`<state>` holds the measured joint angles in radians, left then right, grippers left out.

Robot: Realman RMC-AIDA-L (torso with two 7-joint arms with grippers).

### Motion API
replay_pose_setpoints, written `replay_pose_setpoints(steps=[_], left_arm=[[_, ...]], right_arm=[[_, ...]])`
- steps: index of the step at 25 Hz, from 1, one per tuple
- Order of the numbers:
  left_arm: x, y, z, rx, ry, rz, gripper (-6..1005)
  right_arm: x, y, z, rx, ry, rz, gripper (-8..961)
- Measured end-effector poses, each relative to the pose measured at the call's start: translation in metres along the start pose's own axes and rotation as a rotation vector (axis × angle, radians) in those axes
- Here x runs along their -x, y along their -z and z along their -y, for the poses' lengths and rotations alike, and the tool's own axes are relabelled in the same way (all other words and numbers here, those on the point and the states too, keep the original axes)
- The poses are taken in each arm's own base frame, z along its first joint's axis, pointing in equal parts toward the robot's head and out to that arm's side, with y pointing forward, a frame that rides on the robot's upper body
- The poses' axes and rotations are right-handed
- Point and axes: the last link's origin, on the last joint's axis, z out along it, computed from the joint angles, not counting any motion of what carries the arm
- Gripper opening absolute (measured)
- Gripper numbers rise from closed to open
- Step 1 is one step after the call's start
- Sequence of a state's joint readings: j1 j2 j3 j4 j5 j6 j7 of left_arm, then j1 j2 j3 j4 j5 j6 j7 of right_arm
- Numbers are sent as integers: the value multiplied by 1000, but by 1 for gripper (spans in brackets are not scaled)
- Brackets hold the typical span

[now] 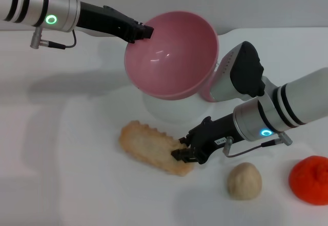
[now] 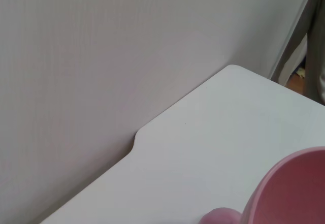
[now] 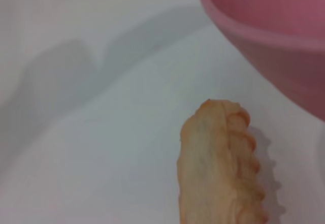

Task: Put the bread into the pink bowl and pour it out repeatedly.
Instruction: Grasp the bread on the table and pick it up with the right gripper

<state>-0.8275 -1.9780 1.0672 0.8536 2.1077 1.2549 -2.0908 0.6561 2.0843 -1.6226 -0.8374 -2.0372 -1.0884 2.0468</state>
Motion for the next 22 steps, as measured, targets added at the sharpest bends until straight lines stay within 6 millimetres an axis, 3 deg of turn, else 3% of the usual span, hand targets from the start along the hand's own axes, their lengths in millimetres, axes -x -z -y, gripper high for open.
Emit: replay_pose_setpoints(steps=[22], left_arm=[[0,-1,-2,5,2,-3,43]], right_arm=[[-5,1,-2,-13,-18,31,180]])
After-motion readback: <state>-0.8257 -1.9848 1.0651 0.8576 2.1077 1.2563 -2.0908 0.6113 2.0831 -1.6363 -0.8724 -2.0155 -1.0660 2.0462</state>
